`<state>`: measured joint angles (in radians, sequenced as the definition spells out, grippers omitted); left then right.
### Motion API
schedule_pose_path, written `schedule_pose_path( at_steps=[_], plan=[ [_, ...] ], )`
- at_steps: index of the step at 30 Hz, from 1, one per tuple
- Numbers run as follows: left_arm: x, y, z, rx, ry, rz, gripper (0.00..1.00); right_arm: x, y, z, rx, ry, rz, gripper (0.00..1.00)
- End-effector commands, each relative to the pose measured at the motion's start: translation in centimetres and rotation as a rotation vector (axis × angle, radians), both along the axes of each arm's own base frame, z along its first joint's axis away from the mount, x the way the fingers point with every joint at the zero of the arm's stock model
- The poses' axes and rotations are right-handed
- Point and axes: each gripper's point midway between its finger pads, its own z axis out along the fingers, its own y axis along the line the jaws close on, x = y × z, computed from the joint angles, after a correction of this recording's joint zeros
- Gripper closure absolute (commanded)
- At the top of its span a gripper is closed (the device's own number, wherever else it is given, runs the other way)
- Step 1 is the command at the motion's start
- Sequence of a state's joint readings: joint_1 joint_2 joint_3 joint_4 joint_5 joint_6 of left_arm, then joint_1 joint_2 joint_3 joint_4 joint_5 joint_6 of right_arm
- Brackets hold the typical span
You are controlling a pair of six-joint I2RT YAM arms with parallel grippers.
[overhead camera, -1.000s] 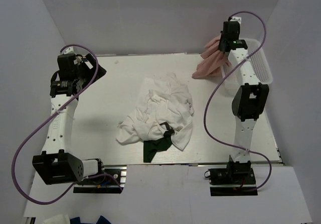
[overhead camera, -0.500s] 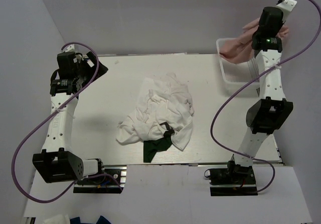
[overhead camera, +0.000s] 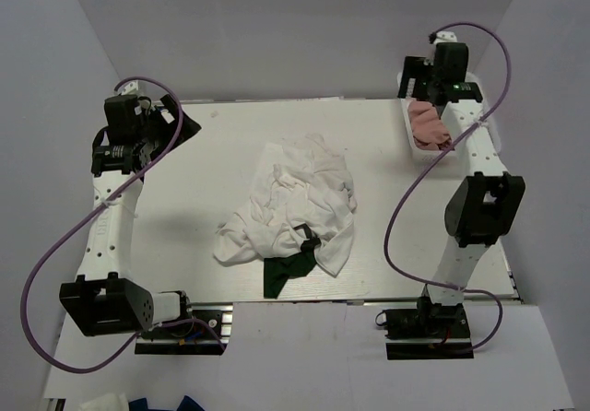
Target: Fold and stack the t-shirts
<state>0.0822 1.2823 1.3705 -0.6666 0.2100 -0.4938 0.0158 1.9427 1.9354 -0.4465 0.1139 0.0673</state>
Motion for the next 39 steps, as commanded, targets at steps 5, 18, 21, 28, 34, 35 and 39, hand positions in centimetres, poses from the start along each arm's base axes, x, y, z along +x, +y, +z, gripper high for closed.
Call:
schedule_pose_path(
  at_steps=[5, 18, 21, 28, 34, 35, 39],
  plan=[
    [-2.3, -0.4, 1.7, 0.008, -0.042, -0.019, 0.0, -10.9, 18.4, 0.3, -0.027, 0.01, 0.569, 0.1],
    [-5.0, -1.3, 0.9, -0.02, 0.001, -0.034, 0.0, -21.3, 23.8, -17.3, -0.102, 0.36, 0.603, 0.1],
    [-5.5, -1.3, 1.2, -0.019, -0.014, -0.034, 0.0, -21.7, 23.2, -18.5, -0.155, 0.372, 0.6, 0.36],
    [-5.6, -1.5, 1.8, -0.022, -0.036, -0.042, 0.0, -17.9, 24.5, -4.4, -0.108, -0.01, 0.562, 1.0],
    [-4.9, -1.4, 2.6, -0.011, -0.071, -0.047, 0.0, -16.0, 20.5, 14.3, 0.031, -0.53, 0.309, 1.0],
    [-4.9, -1.4, 2.6, -0.011, -0.071, -0.047, 0.0, -16.1, 19.7, 16.9, 0.05, -0.582, 0.269, 1.0],
    [-4.4, -1.4, 2.7, -0.009, -0.085, -0.047, 0.0, -16.6, 19.2, 23.3, 0.076, -0.707, 0.284, 1.0]
  ],
)
